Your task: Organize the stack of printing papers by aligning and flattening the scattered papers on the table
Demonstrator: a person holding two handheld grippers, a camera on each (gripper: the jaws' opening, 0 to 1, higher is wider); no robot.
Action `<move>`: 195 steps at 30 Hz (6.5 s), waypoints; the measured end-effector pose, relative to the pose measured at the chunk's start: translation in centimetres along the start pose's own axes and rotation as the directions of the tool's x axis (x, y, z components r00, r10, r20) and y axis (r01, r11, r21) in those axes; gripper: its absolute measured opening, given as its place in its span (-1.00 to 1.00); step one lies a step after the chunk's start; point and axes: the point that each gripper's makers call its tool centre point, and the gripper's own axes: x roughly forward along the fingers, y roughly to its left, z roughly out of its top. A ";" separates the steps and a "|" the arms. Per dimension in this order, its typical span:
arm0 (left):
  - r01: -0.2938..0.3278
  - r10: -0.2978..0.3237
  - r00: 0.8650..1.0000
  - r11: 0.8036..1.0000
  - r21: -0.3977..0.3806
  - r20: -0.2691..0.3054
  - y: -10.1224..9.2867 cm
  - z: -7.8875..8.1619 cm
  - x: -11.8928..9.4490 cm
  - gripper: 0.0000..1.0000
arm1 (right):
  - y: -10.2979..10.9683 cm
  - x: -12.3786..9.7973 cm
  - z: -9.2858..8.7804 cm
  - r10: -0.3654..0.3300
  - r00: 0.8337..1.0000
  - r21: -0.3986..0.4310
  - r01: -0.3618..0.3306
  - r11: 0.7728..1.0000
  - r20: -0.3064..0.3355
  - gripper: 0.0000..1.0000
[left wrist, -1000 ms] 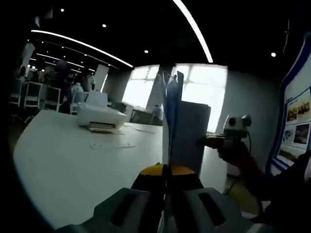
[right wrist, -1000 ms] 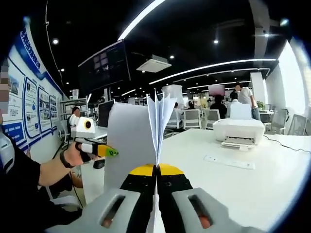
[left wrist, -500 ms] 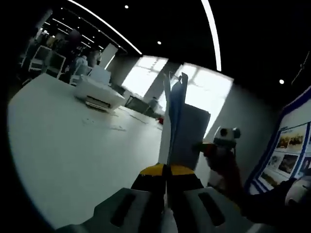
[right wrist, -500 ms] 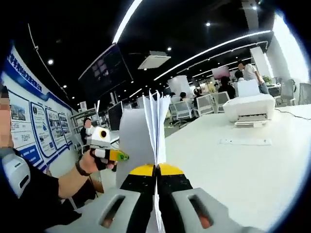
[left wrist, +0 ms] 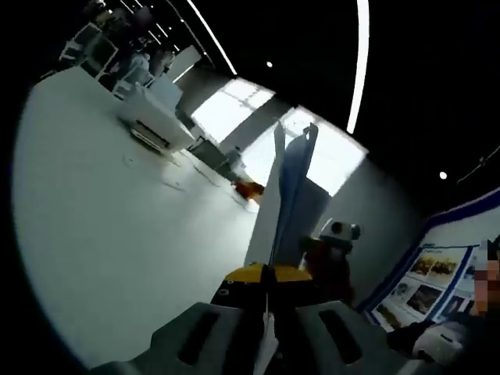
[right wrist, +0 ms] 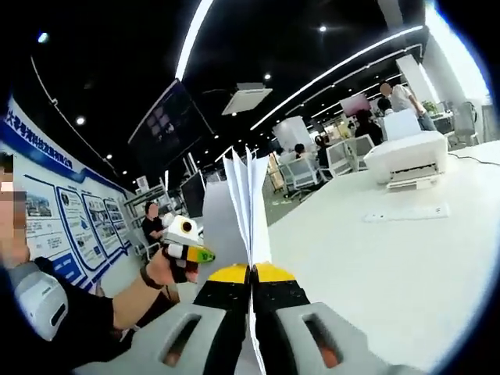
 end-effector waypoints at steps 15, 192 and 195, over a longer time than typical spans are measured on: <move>-0.070 0.066 0.996 0.995 -0.065 -0.064 4.1 -1.3 1.9 -0.89 | -3.1 0.9 -2.5 -0.043 0.999 0.102 0.045 0.994 -0.028 -1.00; -0.553 0.488 0.826 0.609 0.568 0.281 16.4 -2.0 -0.7 0.85 | -16.6 1.9 -11.4 -0.356 0.935 0.024 0.355 0.934 0.008 0.80; -0.533 0.486 0.837 0.618 0.578 0.252 16.4 -2.3 -1.0 0.86 | -16.1 1.2 -10.7 -0.352 0.936 0.009 0.352 0.936 0.030 0.80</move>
